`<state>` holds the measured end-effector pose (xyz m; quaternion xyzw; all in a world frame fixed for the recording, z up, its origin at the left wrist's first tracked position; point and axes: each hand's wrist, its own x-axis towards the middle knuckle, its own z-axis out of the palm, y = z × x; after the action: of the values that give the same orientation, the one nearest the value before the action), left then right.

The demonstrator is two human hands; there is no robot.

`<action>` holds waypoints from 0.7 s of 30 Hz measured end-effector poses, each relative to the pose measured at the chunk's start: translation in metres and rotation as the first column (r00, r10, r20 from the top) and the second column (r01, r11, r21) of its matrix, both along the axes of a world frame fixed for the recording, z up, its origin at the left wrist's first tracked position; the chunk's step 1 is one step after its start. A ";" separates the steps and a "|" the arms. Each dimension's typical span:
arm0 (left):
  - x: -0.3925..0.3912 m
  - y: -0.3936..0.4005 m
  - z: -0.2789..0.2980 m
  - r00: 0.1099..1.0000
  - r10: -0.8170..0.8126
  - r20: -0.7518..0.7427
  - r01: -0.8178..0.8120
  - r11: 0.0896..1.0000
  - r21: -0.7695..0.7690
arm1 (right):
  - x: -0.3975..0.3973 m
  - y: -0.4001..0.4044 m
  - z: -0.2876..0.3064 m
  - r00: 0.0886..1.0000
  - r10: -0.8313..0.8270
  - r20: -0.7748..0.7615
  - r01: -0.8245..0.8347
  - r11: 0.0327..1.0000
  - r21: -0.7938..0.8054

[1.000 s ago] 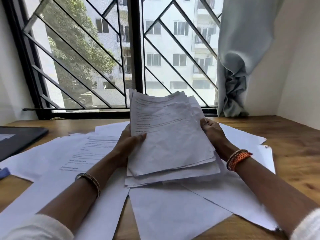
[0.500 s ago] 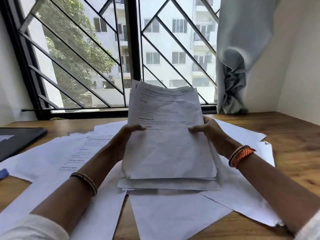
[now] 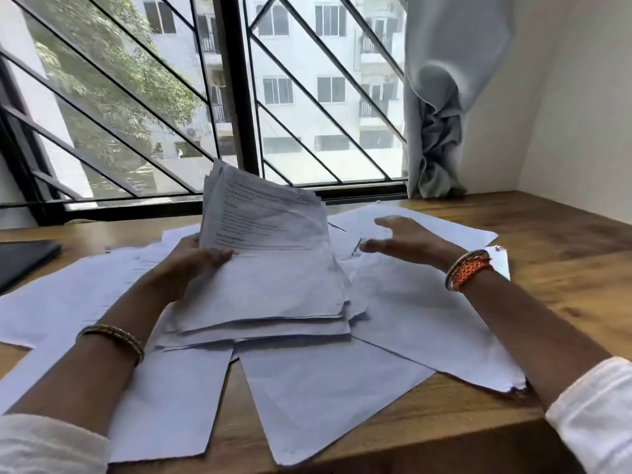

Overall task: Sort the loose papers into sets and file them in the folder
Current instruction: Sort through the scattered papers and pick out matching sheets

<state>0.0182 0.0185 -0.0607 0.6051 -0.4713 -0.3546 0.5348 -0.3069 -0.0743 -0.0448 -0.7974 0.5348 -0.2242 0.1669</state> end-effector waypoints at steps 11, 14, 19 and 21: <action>-0.001 -0.010 -0.007 0.994 0.101 0.046 -0.103 0.994 0.029 | 0.012 0.122 0.040 0.944 0.099 -0.316 -0.040 0.982 0.187; -0.004 -0.010 -0.007 0.992 0.107 0.066 -0.108 0.994 0.016 | 0.013 0.158 0.029 0.861 0.147 -0.487 -0.058 0.980 0.192; -0.006 -0.003 0.007 0.993 0.092 0.079 -0.095 0.995 0.032 | 0.012 0.157 0.012 0.826 0.121 -0.551 -0.046 0.988 0.147; -0.006 0.002 0.017 0.994 0.082 0.066 -0.082 0.997 -0.002 | 0.011 0.153 0.008 0.819 0.067 -0.571 -0.032 0.997 0.071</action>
<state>0.0121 0.0209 -0.0439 0.6356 -0.4630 -0.3124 0.5329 -0.2955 0.0786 -0.0366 -0.8364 0.5456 0.0456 0.0277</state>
